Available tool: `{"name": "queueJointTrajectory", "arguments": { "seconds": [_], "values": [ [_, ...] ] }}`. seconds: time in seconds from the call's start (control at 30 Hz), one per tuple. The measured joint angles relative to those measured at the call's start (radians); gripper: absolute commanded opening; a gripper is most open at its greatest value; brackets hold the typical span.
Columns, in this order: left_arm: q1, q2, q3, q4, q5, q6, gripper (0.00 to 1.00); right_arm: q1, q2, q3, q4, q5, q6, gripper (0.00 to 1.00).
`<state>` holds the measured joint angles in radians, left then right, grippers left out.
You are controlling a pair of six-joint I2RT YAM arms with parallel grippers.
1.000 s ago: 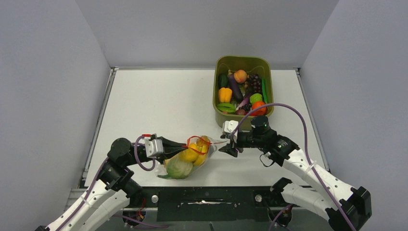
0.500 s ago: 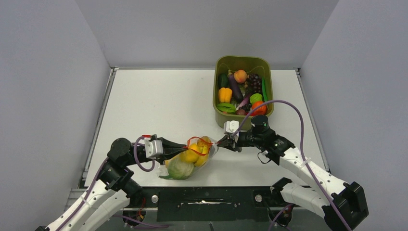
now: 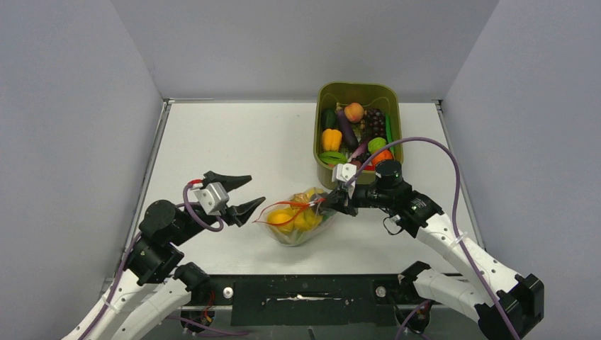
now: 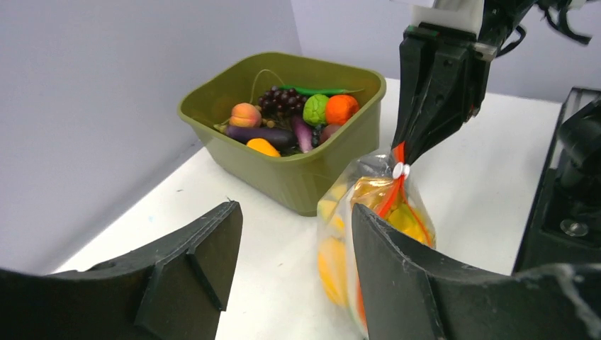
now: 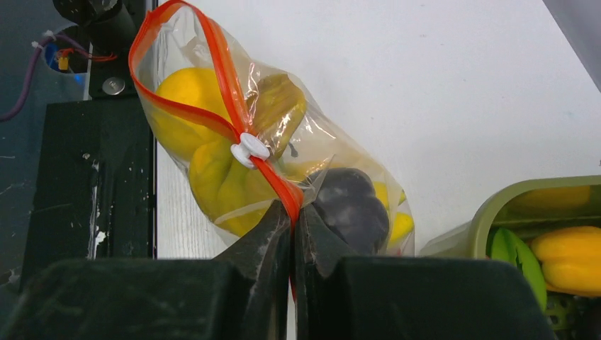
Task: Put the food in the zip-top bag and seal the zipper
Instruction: Zip the zipper food storage bag at the center of the board.
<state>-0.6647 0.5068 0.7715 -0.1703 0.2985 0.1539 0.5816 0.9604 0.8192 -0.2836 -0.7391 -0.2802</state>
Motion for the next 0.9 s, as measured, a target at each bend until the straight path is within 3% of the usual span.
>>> {"name": "queueJointTrajectory", "arguments": {
  "seconds": [0.2, 0.4, 0.6, 0.9],
  "values": [
    [0.000, 0.136, 0.075, -0.024, 0.148, 0.093, 0.58, 0.055, 0.097, 0.145, -0.081, 0.015, -0.004, 0.00],
    [-0.002, 0.309, 0.069, 0.034, 0.254, 0.074, 0.56, 0.118, 0.166, 0.205, -0.093, 0.060, 0.058, 0.00],
    [-0.013, 0.341, 0.053, 0.100, 0.288, 0.026, 0.48, 0.134, 0.185, 0.208, -0.051, 0.123, 0.187, 0.00],
    [-0.063, 0.353, 0.042, 0.135, 0.276, 0.015, 0.47, 0.146, 0.185, 0.194, 0.037, 0.200, 0.365, 0.00]
  ]
}}
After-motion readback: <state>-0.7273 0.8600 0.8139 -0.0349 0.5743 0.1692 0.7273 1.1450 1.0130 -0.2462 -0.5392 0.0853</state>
